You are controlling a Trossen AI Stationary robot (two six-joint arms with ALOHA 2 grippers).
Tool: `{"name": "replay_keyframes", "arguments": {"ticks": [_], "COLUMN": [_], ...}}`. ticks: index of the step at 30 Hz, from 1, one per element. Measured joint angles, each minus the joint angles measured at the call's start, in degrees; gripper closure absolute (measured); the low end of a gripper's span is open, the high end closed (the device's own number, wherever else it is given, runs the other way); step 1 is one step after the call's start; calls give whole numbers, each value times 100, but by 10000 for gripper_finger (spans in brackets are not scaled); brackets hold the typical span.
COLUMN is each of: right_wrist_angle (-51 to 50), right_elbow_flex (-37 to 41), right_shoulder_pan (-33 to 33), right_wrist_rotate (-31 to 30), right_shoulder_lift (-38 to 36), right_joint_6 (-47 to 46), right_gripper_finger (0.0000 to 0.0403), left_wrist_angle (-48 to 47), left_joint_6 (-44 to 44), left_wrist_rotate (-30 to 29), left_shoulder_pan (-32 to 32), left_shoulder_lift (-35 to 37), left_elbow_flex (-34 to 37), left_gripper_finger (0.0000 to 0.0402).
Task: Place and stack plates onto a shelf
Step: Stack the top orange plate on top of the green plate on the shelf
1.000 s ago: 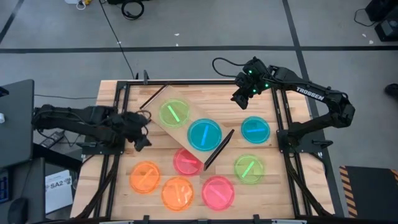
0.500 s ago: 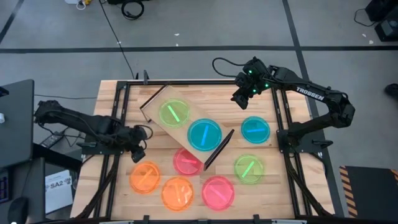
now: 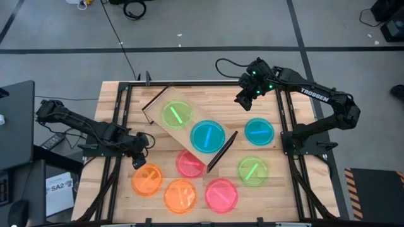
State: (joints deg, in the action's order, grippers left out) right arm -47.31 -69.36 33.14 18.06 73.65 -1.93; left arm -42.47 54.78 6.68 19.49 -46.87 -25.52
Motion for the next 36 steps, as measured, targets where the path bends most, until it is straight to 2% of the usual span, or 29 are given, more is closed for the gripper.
{"name": "replay_keyframes", "arguments": {"ticks": [10,36], "right_wrist_angle": [0,1], "right_elbow_flex": [0,0], "right_shoulder_pan": [-2,-1], "right_wrist_rotate": [0,-1], "right_shoulder_lift": [0,0], "right_joint_6": [0,17], "right_gripper_finger": [259,259], "left_wrist_angle": [488,633], "left_joint_6": [7,-155], "left_wrist_rotate": [0,-304], "left_shoulder_pan": [203,202], "left_shoulder_lift": [0,0], "left_elbow_flex": [454,461], "left_gripper_finger": [271,271]}}
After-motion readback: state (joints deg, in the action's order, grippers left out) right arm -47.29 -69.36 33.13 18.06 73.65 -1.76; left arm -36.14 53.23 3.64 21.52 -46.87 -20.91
